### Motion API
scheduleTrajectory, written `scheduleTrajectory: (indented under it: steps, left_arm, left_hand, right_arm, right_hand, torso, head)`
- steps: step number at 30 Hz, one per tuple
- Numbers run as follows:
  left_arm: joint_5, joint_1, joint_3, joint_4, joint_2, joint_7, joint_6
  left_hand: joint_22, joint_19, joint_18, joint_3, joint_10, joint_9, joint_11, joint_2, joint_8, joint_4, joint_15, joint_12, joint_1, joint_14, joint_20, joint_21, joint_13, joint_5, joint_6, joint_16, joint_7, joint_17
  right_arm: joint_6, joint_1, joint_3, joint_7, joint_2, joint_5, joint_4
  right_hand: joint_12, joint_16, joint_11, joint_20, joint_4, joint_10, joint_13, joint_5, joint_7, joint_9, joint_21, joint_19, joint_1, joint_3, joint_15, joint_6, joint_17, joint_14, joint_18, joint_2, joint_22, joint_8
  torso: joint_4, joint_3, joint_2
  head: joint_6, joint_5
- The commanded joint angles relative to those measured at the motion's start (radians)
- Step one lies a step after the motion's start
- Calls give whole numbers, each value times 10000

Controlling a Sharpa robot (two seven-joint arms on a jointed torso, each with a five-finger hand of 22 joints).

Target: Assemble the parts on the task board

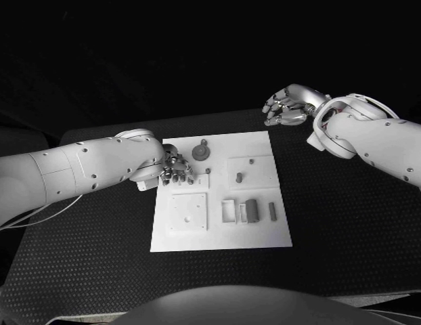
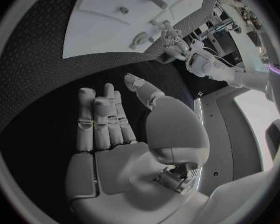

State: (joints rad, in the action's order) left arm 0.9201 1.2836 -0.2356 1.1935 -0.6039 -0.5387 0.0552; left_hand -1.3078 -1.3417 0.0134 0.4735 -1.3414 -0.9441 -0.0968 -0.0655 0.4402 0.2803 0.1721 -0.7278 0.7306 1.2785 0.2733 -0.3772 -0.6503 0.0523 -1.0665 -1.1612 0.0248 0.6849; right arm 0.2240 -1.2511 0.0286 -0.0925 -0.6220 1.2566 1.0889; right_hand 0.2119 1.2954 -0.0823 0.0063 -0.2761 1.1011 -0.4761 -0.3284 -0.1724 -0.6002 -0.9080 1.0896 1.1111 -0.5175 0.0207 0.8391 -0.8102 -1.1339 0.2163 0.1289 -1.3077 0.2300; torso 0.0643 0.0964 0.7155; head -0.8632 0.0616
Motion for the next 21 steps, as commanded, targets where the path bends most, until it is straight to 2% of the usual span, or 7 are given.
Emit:
scheduleTrajectory:
  steps: [1, 4, 8, 9, 10, 15, 21]
  left_arm:
    - [-477, 6, 59, 114, -88, 171, -28]
    - [-509, 11, 130, 255, -206, 296, -22]
    - [-510, 20, 446, 455, -367, 323, -96]
    - [-533, 29, 665, 500, -429, 320, -62]
    - [-560, 52, 750, 555, -482, 291, -90]
    - [-565, 366, 879, 519, -639, 216, -68]
    - [-532, 543, 890, -422, -439, 231, 99]
  left_hand:
    - [-180, 47, -94, -158, 87, -16, -10, -22, -77, 31, 203, -48, -164, -292, 28, -36, 17, -31, -996, -62, -234, -45]
    - [-178, 71, -91, -344, 109, -28, -10, -30, -103, 69, 204, -58, -268, -324, 31, -21, 34, -21, -990, -96, -234, -109]
    - [-161, 106, -89, -547, 140, -36, -4, 8, -146, 48, 199, -50, -453, -368, 29, 17, 69, -24, -978, -119, -229, -201]
    - [-157, 111, -88, -589, 147, -38, -3, 14, -155, 48, 199, -47, -489, -375, 30, 26, 78, -25, -974, -126, -227, -221]
    - [-155, 115, -87, -612, 149, -39, -3, 9, -161, 52, 198, -47, -505, -379, 30, 31, 82, -25, -973, -130, -227, -233]
    - [-145, 194, -93, -668, 235, -35, 26, 99, -235, 84, 175, -11, -420, -469, 17, 89, 127, -25, -900, -139, -196, -323]
    - [-135, 299, -115, -749, 342, -24, 79, 138, -327, 80, 122, 32, -364, -593, -8, 164, 177, -27, -813, -145, -144, -419]
  right_arm:
    - [-101, 2, 4, -77, -3, -21, -32]
    - [-121, 4, 4, -78, -6, -41, -86]
    - [-116, 5, 4, -78, -23, -51, -149]
    - [-126, 5, 4, -75, -22, -57, -165]
    - [-124, 5, 4, -75, -25, -60, -167]
    - [-141, 8, 4, -75, 5, -62, -228]
    - [-151, 14, 4, -76, 21, -77, -279]
  right_hand:
    - [-68, 26, -82, -59, -7, 122, -11, -61, -188, -13, -18, 18, -13, 57, 0, -130, 13, 74, 455, -77, -178, 54]
    - [-68, 27, -82, -59, -5, 123, -12, -61, -188, -13, -18, 18, -17, 58, 0, -130, 13, 74, 455, -77, -178, 54]
    - [-69, 27, -82, -59, -3, 123, -12, -61, -188, -13, -18, 19, -20, 59, 0, -130, 13, 74, 455, -77, -178, 54]
    - [-69, 27, -82, -59, -3, 123, -12, -61, -188, -13, -18, 19, -21, 59, 0, -130, 13, 74, 455, -77, -178, 55]
    - [-69, 28, -82, -59, -3, 124, -12, -62, -188, -13, -18, 19, -22, 59, 0, -130, 13, 74, 455, -78, -178, 55]
    - [-70, 28, -81, -59, -1, 125, -12, -62, -187, -14, -18, 20, -24, 58, 1, -128, 14, 73, 455, -81, -177, 56]
    - [-70, 30, -81, -59, 3, 127, -13, -63, -187, -14, -18, 21, -29, 59, 1, -127, 15, 73, 455, -85, -177, 57]
  torso:
    - [1, 5, -7]
    - [-2, -1, -8]
    - [-13, -11, -10]
    - [-15, -10, -8]
    - [-16, -7, -6]
    - [-12, 0, -4]
    - [2, 4, 4]
  head:
    - [24, -16]
    - [68, -16]
    - [125, -17]
    - [142, -21]
    - [145, -21]
    - [190, 10]
    - [243, 34]
